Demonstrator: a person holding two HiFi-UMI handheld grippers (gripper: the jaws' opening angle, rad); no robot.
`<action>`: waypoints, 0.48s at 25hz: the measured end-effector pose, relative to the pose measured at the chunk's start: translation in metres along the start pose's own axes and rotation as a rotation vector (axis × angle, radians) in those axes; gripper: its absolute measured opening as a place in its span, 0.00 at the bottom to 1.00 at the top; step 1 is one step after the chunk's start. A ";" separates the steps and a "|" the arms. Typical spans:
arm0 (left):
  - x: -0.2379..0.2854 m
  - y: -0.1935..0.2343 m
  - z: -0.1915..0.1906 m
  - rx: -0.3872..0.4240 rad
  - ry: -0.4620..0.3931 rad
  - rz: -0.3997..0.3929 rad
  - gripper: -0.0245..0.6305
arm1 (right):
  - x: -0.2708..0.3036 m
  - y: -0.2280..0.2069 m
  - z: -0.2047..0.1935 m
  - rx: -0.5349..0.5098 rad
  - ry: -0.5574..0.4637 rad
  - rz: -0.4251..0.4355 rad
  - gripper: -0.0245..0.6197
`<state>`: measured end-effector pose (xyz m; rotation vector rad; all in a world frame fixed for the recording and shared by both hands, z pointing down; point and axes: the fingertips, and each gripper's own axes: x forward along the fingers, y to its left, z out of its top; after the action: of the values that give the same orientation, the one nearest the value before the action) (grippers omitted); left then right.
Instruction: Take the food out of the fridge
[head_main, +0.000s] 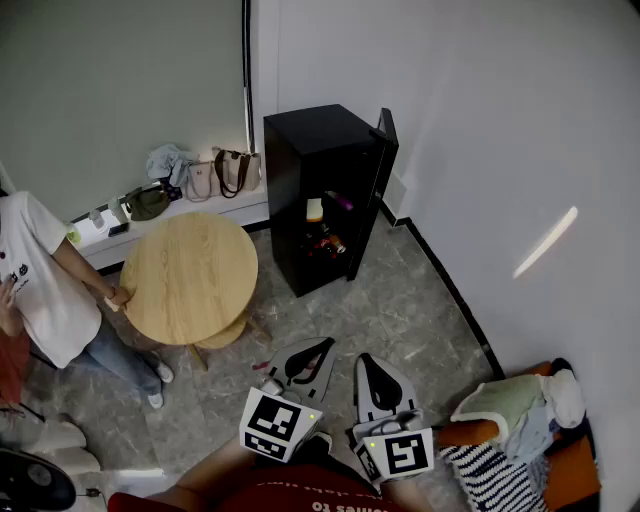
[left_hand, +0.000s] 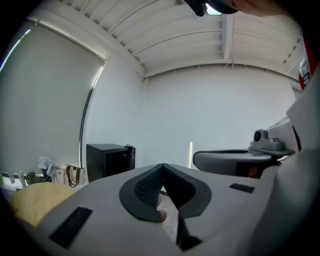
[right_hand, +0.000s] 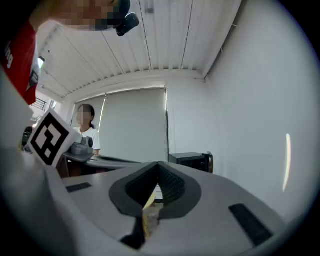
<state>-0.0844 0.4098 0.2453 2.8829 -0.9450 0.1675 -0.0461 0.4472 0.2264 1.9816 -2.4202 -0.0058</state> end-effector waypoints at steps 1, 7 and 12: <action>0.000 0.000 0.001 0.000 -0.001 0.000 0.05 | 0.000 0.000 0.000 0.001 0.001 0.001 0.05; 0.000 -0.003 0.004 0.004 -0.006 -0.004 0.05 | 0.000 0.002 0.001 -0.001 -0.005 0.013 0.05; 0.003 -0.004 0.004 0.003 -0.007 0.000 0.05 | 0.001 -0.001 0.002 0.017 -0.012 0.015 0.05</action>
<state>-0.0799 0.4108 0.2417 2.8882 -0.9475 0.1599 -0.0456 0.4457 0.2249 1.9763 -2.4502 0.0034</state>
